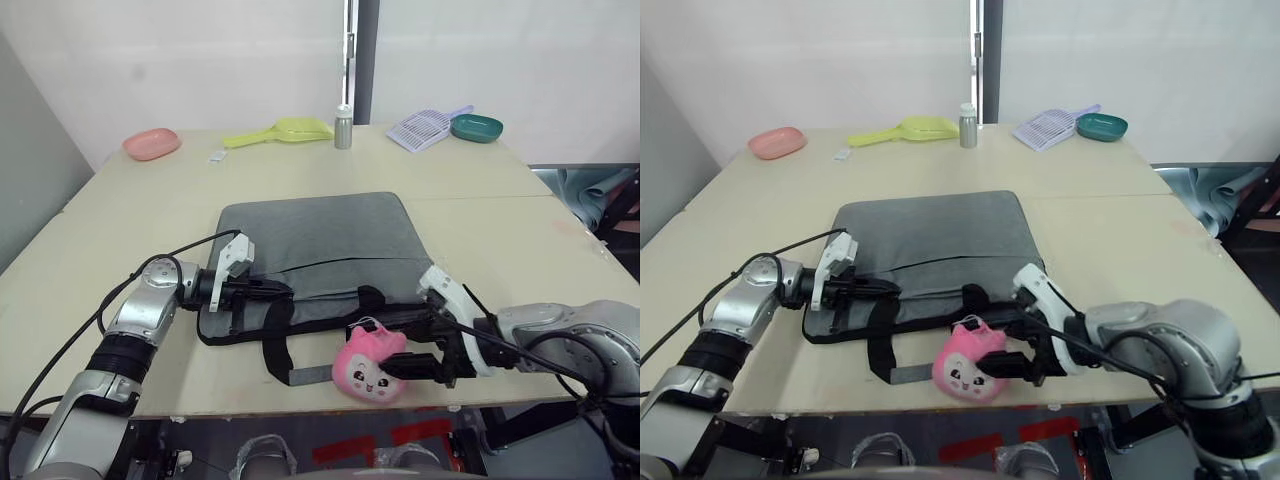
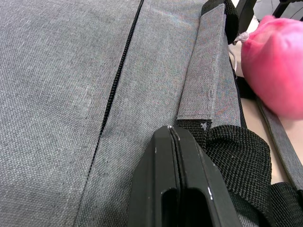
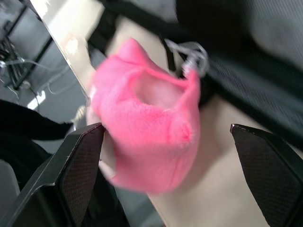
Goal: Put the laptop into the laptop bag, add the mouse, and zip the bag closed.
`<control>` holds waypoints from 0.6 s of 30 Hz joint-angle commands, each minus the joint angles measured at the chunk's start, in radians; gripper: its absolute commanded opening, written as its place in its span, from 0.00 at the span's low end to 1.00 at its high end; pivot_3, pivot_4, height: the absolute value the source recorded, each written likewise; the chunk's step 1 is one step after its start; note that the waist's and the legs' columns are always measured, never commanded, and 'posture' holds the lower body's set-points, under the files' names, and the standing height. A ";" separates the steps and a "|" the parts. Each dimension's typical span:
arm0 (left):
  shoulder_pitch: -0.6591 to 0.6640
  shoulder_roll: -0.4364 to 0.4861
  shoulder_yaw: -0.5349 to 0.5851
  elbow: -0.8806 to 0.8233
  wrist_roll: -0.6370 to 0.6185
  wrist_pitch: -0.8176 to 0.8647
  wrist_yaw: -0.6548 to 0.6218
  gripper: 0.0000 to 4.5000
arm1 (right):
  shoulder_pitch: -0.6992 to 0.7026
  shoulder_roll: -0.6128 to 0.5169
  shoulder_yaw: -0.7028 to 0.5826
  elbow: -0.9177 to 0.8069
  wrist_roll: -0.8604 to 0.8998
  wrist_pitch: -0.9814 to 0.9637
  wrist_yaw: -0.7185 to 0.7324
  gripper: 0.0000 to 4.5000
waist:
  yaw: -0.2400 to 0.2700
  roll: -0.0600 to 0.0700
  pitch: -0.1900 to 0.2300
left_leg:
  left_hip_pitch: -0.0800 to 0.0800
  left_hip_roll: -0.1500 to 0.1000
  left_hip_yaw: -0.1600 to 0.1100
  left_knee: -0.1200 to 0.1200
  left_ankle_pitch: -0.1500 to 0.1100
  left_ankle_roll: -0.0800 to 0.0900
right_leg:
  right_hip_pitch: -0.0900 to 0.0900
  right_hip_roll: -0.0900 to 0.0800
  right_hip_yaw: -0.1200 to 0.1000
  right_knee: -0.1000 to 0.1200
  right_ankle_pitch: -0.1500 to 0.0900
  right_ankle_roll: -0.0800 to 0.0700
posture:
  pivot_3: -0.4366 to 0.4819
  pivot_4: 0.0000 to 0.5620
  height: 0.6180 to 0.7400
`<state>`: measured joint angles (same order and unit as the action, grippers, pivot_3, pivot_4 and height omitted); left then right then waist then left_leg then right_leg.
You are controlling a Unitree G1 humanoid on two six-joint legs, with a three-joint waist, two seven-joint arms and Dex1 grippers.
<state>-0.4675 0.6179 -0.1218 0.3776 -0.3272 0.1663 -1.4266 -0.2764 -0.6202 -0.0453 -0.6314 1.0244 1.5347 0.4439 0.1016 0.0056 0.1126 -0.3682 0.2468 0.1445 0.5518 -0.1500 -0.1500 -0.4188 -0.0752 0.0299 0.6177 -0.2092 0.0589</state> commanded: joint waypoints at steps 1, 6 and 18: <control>0.028 -0.003 -0.030 0.048 0.045 -0.003 0.001 0.00 | -0.007 0.022 0.032 0.022 -0.014 0.009 -0.023 0.99 | 0.000 0.000 0.000 | 0.000 0.000 0.000 0.000 0.000 0.000 | 0.000 0.000 0.000 0.000 0.000 0.000 | 0.48 0.27 1.00; 0.061 -0.014 -0.031 0.058 0.049 -0.029 0.014 0.00 | -0.007 0.055 0.039 0.047 -0.030 -0.004 -0.034 0.66 | -0.001 0.002 -0.001 | 0.000 0.000 0.000 0.000 0.000 0.000 | 0.000 0.000 0.000 0.000 0.000 0.000 | 0.48 0.27 1.00; 0.120 -0.047 -0.081 0.050 0.076 -0.108 -0.004 0.00 | 0.007 -0.135 -0.207 0.003 0.228 0.043 0.126 0.01 | 0.009 0.006 -0.005 | 0.000 -0.001 0.000 -0.001 0.000 0.000 | 0.002 -0.001 0.000 -0.003 0.000 0.001 | 0.48 0.27 1.00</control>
<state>-0.4159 0.5853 -0.1179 0.3869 -0.3173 0.0433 -1.4101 -0.2785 -0.7244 -0.1874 -0.5984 1.1880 1.5775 0.5370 0.1106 0.0118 0.1073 -0.3680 0.2457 0.1447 0.5507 -0.1506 -0.1493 -0.4169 -0.0764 0.0299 0.6142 -0.2092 0.0597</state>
